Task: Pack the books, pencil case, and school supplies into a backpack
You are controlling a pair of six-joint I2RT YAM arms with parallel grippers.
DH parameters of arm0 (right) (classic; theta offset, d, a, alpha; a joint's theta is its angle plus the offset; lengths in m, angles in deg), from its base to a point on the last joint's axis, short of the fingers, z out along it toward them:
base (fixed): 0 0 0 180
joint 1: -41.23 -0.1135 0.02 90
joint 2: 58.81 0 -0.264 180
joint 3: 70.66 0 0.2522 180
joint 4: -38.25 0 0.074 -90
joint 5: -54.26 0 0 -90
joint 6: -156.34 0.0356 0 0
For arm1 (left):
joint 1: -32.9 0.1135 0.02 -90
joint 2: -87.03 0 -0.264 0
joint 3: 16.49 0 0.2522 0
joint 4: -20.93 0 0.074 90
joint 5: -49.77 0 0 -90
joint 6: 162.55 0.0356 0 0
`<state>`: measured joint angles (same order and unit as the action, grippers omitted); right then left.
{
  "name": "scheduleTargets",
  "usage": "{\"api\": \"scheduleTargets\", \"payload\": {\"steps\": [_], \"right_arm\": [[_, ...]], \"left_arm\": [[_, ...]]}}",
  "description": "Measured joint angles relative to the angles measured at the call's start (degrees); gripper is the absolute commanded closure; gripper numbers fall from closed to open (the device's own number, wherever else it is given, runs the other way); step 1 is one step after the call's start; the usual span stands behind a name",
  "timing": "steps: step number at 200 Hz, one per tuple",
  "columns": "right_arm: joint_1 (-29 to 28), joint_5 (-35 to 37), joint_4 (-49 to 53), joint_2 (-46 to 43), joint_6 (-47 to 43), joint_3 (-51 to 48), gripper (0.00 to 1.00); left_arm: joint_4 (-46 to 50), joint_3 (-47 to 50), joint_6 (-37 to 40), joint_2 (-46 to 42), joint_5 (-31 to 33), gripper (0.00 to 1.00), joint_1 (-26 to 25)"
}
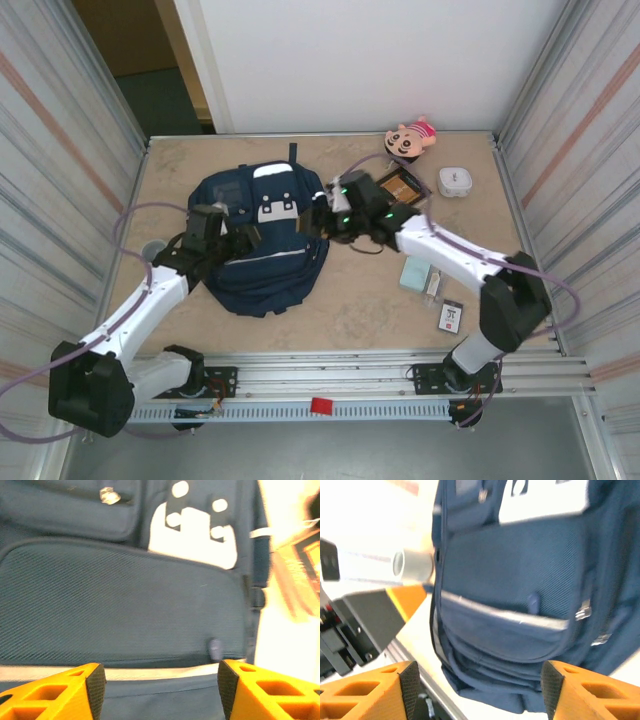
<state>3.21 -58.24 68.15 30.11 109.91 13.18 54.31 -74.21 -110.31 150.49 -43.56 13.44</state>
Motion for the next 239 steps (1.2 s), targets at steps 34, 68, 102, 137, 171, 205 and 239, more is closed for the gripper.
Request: {"api": "scheduleTargets", "payload": {"steps": [34, 68, 102, 137, 171, 205, 239], "right_arm": [[12.8, 1.3, 12.5, -3.8, -8.8, 5.5, 0.33], [24.5, 3.0, 21.0, -0.6, -16.2, 6.2, 0.33], [27.1, 3.0, 21.2, 8.6, -19.9, 7.9, 0.39], [26.6, 1.4, 18.0, 20.9, -22.1, 16.2, 0.40], [26.3, 1.0, 14.2, 29.8, -23.0, 21.7, 0.40], [25.4, 1.9, 11.6, 33.7, -23.5, 20.3, 0.40], [24.5, 2.8, 3.1, 29.0, -23.7, 11.3, 0.41]], "left_arm": [[-2.2, -7.1, 0.0, 6.9, -0.9, 0.37, -5.2], [-4.5, -11.9, 0.4, 16.2, -2.7, 0.38, -8.0], [-6.0, -14.5, 0.5, 22.4, -4.2, 0.38, -8.7], [-6.4, -15.5, 0.5, 23.7, -4.6, 0.38, -8.7], [-6.4, -16.3, 1.5, 23.7, -4.6, 0.37, -8.5], [-6.4, -16.5, 1.9, 24.0, -4.6, 0.37, -7.4], [-6.4, -16.5, 1.9, 24.1, -4.6, 0.37, -6.8]]}}
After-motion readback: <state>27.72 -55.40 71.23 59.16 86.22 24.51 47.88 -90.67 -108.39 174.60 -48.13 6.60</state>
